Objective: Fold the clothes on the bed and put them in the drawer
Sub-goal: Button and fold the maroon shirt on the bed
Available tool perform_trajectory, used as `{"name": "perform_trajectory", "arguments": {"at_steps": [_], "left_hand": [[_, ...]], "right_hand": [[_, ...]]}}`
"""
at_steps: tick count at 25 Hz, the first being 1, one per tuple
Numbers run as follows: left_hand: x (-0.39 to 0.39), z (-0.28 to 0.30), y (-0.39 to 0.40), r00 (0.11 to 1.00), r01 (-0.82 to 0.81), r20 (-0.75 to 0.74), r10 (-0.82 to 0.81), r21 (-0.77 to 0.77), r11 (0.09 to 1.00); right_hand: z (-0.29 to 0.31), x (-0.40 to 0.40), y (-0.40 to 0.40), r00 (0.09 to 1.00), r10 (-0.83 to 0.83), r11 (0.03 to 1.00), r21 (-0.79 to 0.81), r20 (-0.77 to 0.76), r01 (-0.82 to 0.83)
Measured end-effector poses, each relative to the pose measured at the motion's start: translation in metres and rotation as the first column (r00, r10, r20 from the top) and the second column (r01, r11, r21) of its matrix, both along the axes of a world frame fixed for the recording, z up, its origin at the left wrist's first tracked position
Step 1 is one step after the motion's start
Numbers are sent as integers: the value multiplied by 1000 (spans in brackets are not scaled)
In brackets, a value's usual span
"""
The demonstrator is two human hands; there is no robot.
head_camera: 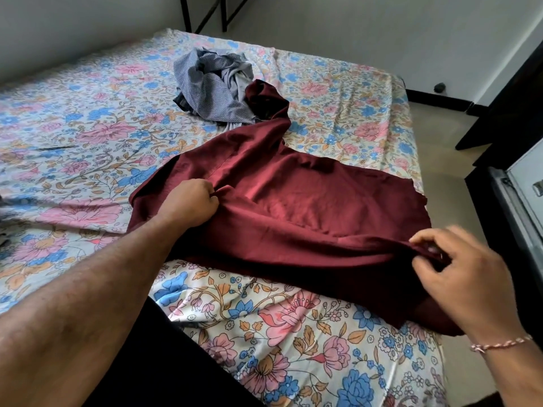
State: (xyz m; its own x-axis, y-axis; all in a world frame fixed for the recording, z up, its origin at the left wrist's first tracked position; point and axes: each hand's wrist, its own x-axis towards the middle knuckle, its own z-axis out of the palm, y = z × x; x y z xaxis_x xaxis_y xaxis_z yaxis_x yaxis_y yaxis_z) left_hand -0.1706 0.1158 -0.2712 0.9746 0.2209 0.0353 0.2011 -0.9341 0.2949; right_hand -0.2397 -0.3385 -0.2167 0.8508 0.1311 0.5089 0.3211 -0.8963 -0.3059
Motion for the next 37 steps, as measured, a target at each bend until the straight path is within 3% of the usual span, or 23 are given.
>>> {"name": "perform_trajectory", "arguments": {"at_steps": [2,3,4,5,6,7,8,9,11,12,14,18,20,22,23,25,26,27,28,30,32,34,37], "left_hand": [[0,0,2,999,-18,27,20,-53,998],[0,-1,3,999,-27,34,30,-73,997],[0,-2,4,999,-37,33,40,-84,996],[0,-3,4,999,-43,24,45,-84,996],[-1,-4,5,999,-43,10,44,-71,997],[-1,-5,6,999,-39,-7,38,-51,998],[-1,-5,8,999,-34,-21,33,-29,999],[-2,-5,9,999,-32,-28,31,-10,999],[-2,-6,13,998,-36,-43,37,17,999],[-1,-7,14,997,-44,-58,45,17,999],[0,-6,13,993,-67,-100,65,-16,998],[-1,-10,14,996,-16,-91,14,-19,1000],[-1,-9,13,999,-17,-36,16,-35,999],[-3,-4,11,999,-30,16,31,-64,997],[-3,-3,10,999,-32,33,34,-68,997],[-4,-4,7,999,-26,39,27,-16,1000],[-5,-4,4,999,-27,45,26,31,999],[-6,-3,0,998,-28,61,23,75,997],[-7,-2,-3,996,-23,87,14,104,994],[-7,-3,-8,993,-1,117,-17,153,988],[-9,-10,-11,998,31,46,-41,203,979],[-12,-20,-13,998,39,-60,-25,241,970],[-12,-14,-12,999,6,44,-19,273,962]], "right_hand": [[2,-8,0,983,105,991,67,149,-116],[-3,-11,2,983,127,983,113,135,-142],[-15,-11,-1,993,116,962,247,22,-118],[-23,-9,-3,973,108,887,463,-203,-2],[-30,-6,-4,859,195,733,652,-474,193],[-38,-4,-8,704,301,609,698,-643,377],[-47,-1,-14,599,330,611,649,-730,453],[-55,2,-20,551,280,697,561,-786,446],[-63,4,-23,668,-15,904,275,-744,327],[-63,3,-21,738,-76,936,207,-671,285],[-55,-5,-5,763,-26,966,179,-646,185],[-59,-5,13,746,-116,993,-98,-655,69],[-55,-5,13,721,-48,995,30,-691,95],[-51,-6,8,671,195,874,437,-715,212],[-46,-7,6,655,340,701,646,-675,302],[-40,-3,-1,714,450,399,836,-536,376],[-41,4,-7,756,438,359,866,-486,349],[-43,11,-13,793,406,387,871,-454,301],[-45,19,-18,830,348,484,841,-437,240],[-56,34,-28,881,196,724,669,-431,166],[-73,43,-34,877,68,856,480,-475,193],[-86,41,-25,868,-118,943,220,-483,251],[-80,26,-3,965,-228,973,-7,-130,229]]}}
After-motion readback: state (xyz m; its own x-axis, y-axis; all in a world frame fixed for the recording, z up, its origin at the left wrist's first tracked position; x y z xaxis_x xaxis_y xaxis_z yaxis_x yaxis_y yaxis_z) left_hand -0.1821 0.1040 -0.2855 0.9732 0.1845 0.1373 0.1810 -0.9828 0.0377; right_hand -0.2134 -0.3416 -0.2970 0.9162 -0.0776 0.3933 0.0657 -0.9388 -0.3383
